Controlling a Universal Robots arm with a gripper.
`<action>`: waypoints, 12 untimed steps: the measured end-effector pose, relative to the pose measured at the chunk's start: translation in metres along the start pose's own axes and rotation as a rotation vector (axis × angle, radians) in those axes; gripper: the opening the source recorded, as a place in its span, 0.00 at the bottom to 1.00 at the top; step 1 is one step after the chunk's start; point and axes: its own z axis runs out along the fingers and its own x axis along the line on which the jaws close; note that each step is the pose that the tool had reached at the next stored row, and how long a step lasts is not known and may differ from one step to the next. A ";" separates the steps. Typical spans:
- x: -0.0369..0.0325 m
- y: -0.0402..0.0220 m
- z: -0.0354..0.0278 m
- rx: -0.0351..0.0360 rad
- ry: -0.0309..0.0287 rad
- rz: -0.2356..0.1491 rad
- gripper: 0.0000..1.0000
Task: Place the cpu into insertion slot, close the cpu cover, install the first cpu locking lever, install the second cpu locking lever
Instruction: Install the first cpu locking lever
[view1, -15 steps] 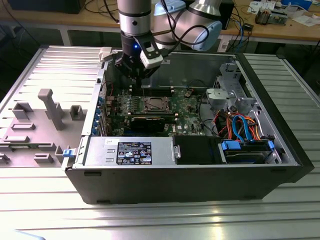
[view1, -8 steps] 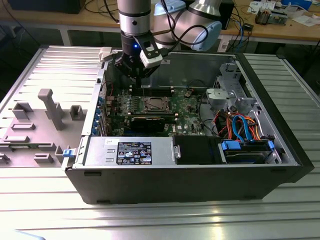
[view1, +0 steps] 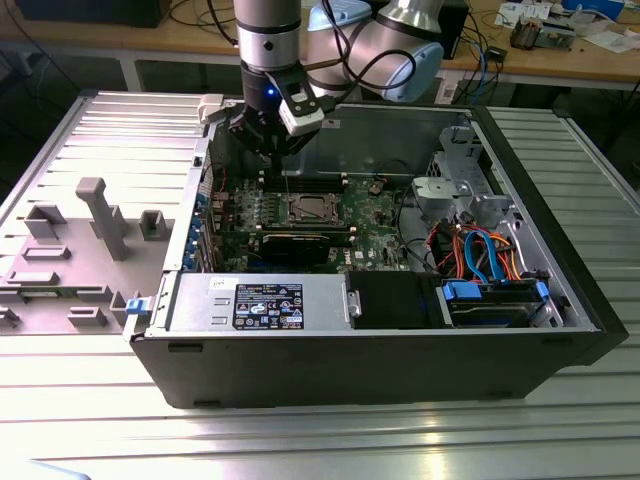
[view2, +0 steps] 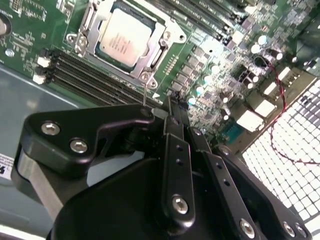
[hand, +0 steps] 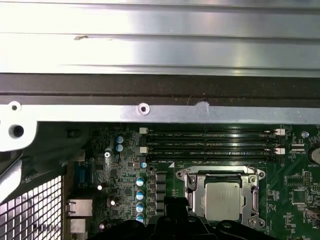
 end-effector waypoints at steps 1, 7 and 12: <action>0.0009 0.0005 0.0004 -0.0001 0.0000 0.000 0.11; 0.0019 0.0056 0.0020 0.0000 0.0002 -0.007 0.11; -0.0028 0.0145 0.0025 -0.0001 0.0002 -0.009 0.11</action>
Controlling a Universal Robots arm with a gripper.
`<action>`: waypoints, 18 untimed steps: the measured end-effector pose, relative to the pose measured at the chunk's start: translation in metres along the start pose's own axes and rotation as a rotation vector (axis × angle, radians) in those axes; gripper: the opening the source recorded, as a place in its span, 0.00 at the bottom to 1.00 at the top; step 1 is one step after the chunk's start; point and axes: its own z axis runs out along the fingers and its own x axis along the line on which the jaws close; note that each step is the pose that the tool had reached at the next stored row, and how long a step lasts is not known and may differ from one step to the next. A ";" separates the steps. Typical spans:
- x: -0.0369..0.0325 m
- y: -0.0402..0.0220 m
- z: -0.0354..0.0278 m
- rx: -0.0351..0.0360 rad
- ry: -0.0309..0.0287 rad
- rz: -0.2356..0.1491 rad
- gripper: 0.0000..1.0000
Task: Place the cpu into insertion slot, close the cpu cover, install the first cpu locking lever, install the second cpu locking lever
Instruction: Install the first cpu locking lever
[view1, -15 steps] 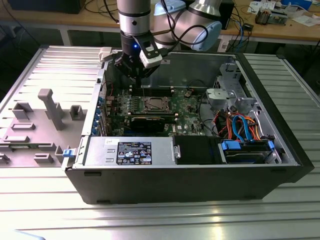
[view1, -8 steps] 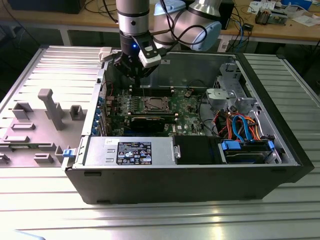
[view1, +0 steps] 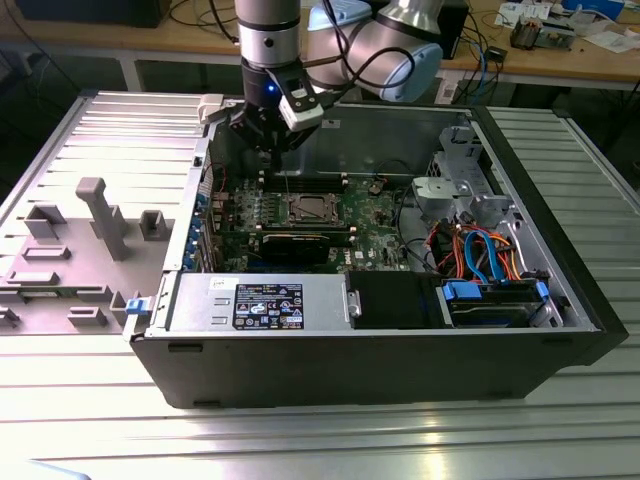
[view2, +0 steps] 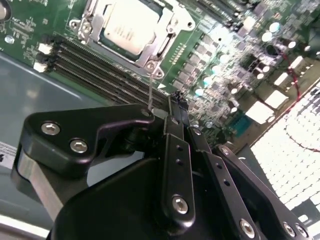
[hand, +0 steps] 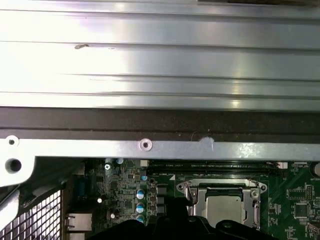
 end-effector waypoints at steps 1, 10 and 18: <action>-0.0018 0.0004 0.0001 -0.0001 0.0000 0.000 0.11; -0.0146 0.0012 0.0008 0.0006 0.0000 0.000 0.11; -0.0148 0.0011 0.0008 0.0008 0.0000 0.000 0.11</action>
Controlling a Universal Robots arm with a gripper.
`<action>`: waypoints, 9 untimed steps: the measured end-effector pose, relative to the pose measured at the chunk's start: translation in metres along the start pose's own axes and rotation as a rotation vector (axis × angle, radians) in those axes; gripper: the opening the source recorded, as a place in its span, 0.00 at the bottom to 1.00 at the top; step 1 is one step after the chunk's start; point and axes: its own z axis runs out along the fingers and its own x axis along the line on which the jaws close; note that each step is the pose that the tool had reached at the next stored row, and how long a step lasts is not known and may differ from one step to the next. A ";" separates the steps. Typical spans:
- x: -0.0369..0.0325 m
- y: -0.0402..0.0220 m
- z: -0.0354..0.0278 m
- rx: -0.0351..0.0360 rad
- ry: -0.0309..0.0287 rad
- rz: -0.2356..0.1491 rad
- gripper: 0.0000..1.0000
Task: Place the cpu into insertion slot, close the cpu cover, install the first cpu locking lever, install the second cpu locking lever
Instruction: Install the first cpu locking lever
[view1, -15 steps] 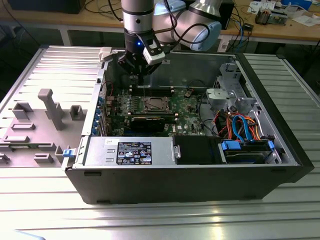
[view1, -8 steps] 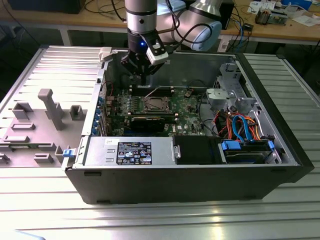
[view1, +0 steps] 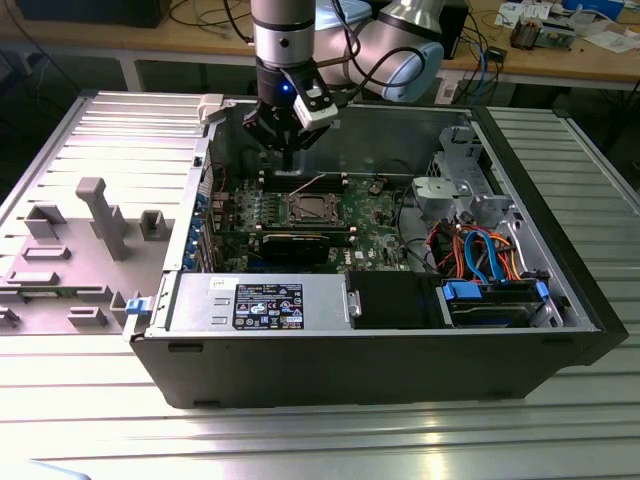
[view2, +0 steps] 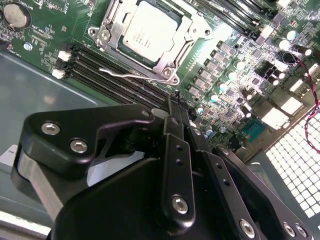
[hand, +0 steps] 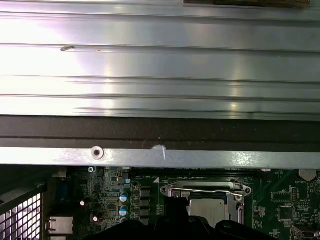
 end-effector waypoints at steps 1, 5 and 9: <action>0.0000 0.0000 0.0001 0.0000 0.0000 0.000 0.11; 0.0001 -0.0003 0.0028 -0.0124 -0.0004 0.005 0.11; 0.0002 -0.0004 0.0086 -0.0152 -0.0005 0.005 0.11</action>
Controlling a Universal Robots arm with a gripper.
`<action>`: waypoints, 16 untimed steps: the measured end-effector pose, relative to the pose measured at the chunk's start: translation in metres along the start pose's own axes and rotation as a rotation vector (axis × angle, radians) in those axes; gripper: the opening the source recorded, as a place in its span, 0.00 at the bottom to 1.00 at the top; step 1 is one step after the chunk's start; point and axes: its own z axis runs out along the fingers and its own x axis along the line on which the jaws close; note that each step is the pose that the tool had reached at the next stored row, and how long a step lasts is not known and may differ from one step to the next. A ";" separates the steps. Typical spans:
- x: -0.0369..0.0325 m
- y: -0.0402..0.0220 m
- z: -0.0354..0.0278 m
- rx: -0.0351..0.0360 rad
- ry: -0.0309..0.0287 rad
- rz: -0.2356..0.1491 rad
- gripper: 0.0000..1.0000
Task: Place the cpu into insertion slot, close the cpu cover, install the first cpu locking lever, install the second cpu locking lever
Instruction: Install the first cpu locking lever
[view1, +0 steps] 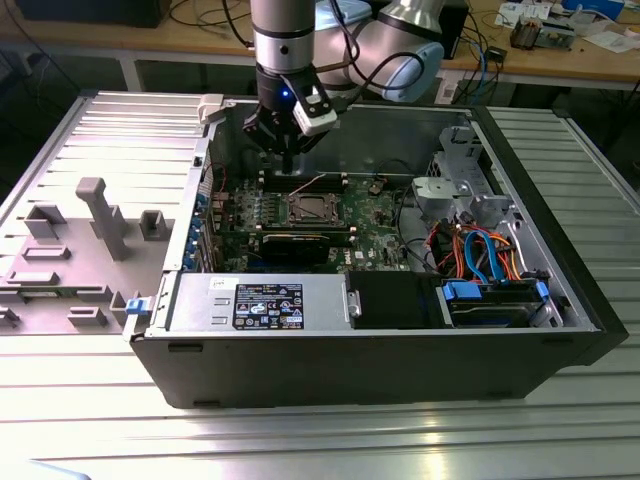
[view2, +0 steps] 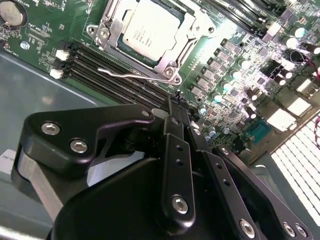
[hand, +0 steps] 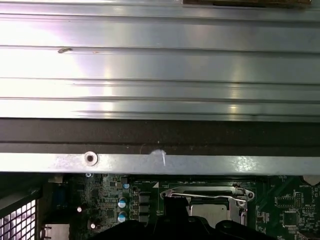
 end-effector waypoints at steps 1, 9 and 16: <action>-0.0006 0.0000 0.0014 -0.0002 0.0000 0.000 0.11; -0.0097 0.0009 0.0083 -0.0141 -0.0006 -0.002 0.11; -0.0128 0.0024 0.0144 -0.0136 -0.0008 -0.025 0.11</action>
